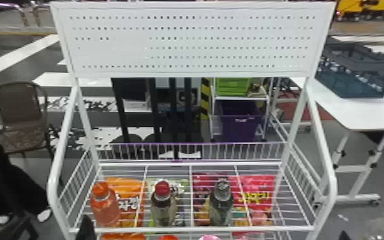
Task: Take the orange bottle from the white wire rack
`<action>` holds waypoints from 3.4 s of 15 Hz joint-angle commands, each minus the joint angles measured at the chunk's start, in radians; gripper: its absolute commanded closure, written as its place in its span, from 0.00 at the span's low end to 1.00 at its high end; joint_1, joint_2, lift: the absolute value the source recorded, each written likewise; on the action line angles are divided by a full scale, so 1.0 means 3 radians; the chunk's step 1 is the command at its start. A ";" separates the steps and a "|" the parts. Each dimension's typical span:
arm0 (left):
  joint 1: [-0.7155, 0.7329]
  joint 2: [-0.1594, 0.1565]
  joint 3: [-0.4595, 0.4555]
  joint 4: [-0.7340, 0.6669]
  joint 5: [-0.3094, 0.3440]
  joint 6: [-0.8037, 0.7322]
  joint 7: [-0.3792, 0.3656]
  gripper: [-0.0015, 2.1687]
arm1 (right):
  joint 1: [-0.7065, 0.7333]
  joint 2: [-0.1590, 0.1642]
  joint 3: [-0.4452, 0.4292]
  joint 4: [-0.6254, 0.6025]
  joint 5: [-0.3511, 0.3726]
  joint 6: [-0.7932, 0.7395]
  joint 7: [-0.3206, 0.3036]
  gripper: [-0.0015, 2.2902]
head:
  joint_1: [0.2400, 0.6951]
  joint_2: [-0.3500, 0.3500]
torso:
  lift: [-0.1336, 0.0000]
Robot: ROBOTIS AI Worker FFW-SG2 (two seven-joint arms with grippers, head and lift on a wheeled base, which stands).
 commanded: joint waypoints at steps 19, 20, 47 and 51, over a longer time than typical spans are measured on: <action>-0.0420 -0.0022 -0.0455 0.1312 -0.0015 -0.0757 0.0087 0.04 | -0.0013 0.0003 0.0000 0.0004 0.0000 0.0010 0.0000 0.44 | 0.57 0.50 | 1.00; -0.0502 -0.0022 -0.0527 0.1527 -0.0015 -0.0941 0.0082 0.04 | -0.0018 0.0003 0.0000 0.0004 0.0000 0.0020 0.0000 0.44 | 0.57 0.50 | 1.00; -0.2409 -0.0099 -0.0721 0.3583 0.0425 -0.1258 -0.0117 0.39 | -0.0075 0.0003 -0.0061 -0.0073 0.0026 0.0368 0.0000 0.44 | 0.57 0.50 | 1.00; -0.2332 -0.0084 -0.0716 0.3419 0.0425 -0.1176 -0.0066 0.98 | -0.0151 0.0003 -0.0072 -0.0088 0.0026 0.0542 0.0000 0.44 | 0.57 0.50 | 1.00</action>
